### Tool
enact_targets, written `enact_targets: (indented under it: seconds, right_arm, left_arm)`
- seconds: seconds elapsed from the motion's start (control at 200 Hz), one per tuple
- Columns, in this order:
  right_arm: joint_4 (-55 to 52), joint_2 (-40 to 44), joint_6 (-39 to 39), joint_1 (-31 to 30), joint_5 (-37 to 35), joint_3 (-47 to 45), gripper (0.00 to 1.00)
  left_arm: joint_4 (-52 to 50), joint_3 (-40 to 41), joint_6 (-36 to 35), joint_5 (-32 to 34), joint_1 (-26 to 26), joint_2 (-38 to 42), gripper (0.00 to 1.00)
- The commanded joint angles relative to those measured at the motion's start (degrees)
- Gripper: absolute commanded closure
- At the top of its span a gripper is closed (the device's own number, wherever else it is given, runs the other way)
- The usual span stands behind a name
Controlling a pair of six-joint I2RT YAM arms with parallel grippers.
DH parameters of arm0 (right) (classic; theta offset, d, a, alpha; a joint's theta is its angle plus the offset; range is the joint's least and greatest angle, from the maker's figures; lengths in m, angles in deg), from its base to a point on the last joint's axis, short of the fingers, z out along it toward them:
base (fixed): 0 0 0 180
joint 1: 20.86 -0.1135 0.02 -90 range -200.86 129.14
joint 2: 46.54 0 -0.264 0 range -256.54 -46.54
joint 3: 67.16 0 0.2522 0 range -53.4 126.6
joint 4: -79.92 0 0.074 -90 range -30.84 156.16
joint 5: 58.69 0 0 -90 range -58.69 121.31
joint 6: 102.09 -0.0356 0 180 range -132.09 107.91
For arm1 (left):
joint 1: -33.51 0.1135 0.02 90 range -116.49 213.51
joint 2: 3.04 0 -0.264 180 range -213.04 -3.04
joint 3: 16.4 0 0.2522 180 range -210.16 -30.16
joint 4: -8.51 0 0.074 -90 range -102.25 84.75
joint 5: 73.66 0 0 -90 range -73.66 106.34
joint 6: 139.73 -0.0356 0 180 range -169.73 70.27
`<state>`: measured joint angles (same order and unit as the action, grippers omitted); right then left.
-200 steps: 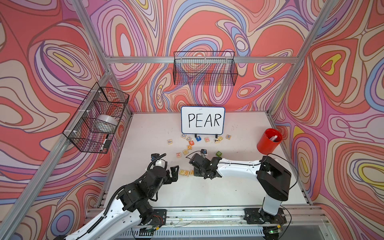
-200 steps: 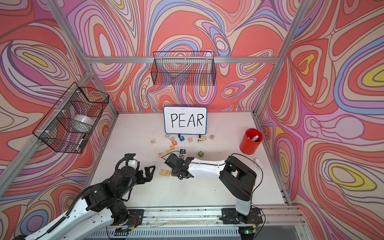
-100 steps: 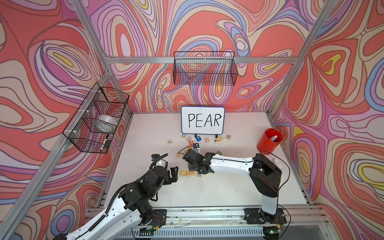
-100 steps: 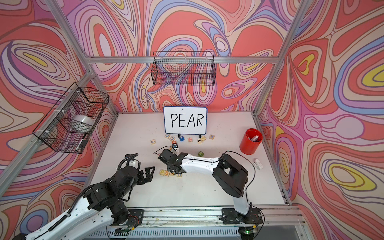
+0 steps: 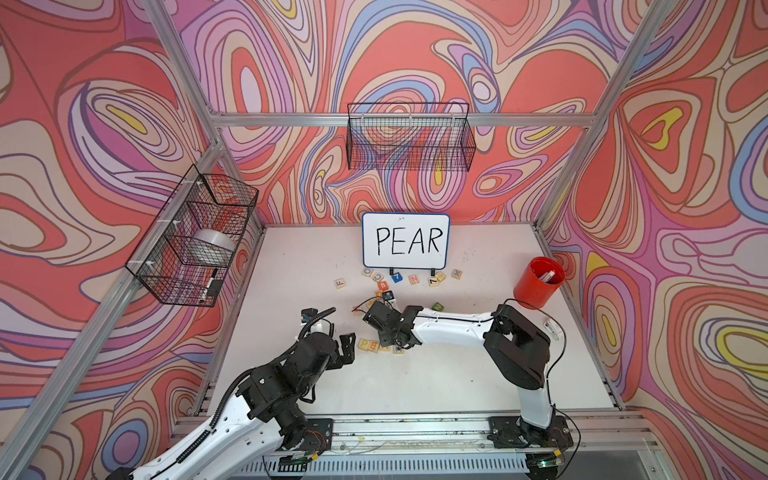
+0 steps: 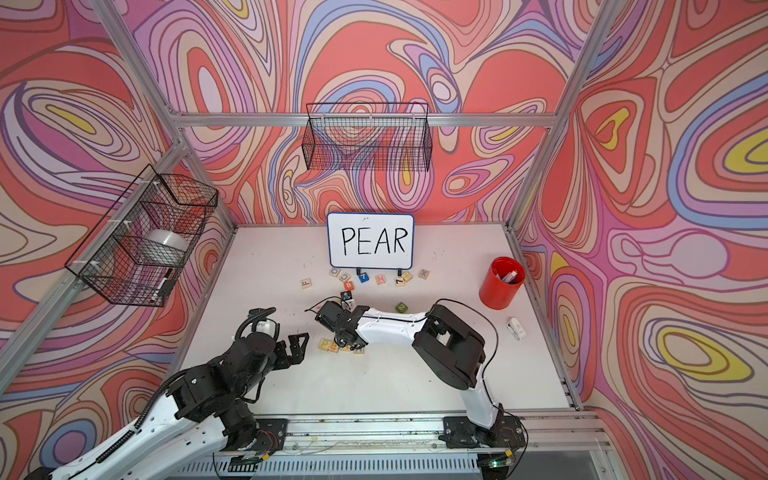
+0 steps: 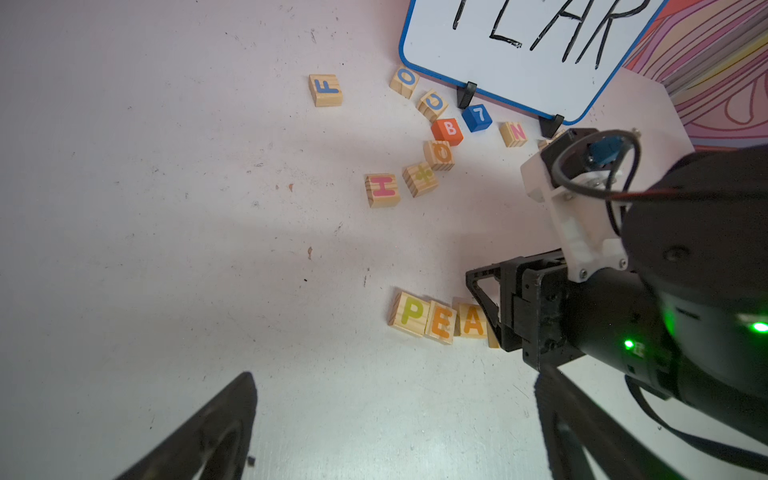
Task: Spell the uppercase word “pear” with letter blocks
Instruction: Adjust the letter block at the center of the board.
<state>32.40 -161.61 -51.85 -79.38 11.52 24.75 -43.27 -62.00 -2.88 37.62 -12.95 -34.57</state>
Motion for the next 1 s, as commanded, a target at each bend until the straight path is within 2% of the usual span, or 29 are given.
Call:
enact_targets:
  seconds: [0.0, 0.992]
  right_arm:
    - [-0.5, -1.1, 0.3, 0.2, 0.8, -0.6, 0.4]
    - [1.3, 2.0, -2.0, 0.0, 2.4, -4.0, 0.42]
  left_arm:
    - [-2.2, -1.1, 1.2, 1.3, -0.1, 0.6, 0.0]
    - [-1.7, -1.1, 1.4, 1.2, -0.1, 0.0, 0.0]
